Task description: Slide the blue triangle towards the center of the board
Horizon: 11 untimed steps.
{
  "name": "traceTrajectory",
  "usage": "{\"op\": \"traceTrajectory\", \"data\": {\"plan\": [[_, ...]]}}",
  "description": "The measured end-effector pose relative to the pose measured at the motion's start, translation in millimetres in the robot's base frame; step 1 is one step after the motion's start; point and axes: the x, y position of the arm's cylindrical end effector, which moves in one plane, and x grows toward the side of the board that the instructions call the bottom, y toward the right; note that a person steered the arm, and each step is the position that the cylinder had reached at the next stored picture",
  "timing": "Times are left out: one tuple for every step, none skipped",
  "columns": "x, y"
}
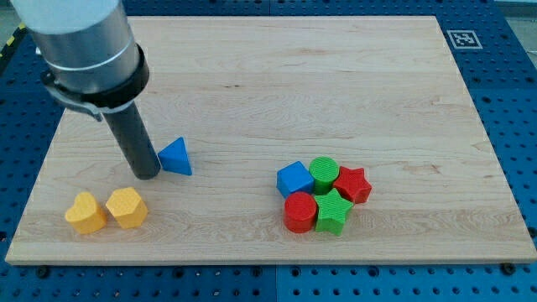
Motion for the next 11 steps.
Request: {"op": "traceTrajectory", "data": {"plan": [[0, 22], [-8, 42], [-24, 50], [-53, 48], [-76, 48], [-89, 45], [-97, 15], [-108, 13], [-124, 47], [-124, 84], [-128, 101]]}}
